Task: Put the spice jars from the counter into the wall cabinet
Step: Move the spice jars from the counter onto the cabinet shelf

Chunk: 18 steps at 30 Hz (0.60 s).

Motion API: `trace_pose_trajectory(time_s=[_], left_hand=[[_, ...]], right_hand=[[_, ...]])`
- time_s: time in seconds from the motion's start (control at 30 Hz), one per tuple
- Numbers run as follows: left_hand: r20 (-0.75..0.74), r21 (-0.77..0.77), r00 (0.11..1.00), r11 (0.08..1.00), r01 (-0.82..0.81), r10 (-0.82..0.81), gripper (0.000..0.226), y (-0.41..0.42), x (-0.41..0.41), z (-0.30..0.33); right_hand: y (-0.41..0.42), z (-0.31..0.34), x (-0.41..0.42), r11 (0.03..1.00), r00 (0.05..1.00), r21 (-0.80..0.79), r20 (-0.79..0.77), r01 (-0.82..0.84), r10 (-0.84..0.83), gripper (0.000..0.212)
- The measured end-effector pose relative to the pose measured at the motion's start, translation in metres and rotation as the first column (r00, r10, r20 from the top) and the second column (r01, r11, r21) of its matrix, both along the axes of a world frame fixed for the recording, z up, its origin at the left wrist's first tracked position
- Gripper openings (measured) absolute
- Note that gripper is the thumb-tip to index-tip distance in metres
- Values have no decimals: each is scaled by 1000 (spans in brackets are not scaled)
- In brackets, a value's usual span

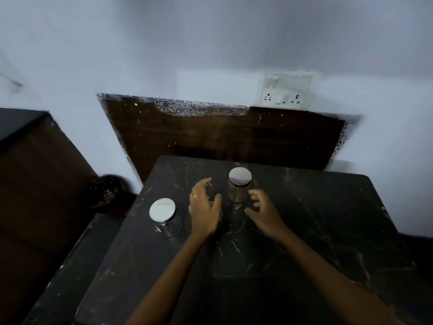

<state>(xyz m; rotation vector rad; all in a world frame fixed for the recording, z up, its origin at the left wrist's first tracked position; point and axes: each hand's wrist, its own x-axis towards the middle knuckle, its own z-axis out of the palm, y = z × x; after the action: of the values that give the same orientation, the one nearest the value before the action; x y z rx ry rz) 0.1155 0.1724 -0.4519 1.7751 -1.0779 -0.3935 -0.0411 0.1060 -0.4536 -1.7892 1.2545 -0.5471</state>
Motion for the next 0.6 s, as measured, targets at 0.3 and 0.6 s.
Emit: trace_pose_trajectory(time_s=[0.3, 0.6], left_hand=[[-551, 242, 833, 964, 109, 44, 68, 35, 24, -60], [-478, 324, 865, 885, 334, -152, 82, 24, 42, -90]], right_hand=[[30, -68, 45, 879, 987, 456, -14, -136, 160, 83], [31, -83, 72, 918, 992, 376, 35, -128, 125, 99]])
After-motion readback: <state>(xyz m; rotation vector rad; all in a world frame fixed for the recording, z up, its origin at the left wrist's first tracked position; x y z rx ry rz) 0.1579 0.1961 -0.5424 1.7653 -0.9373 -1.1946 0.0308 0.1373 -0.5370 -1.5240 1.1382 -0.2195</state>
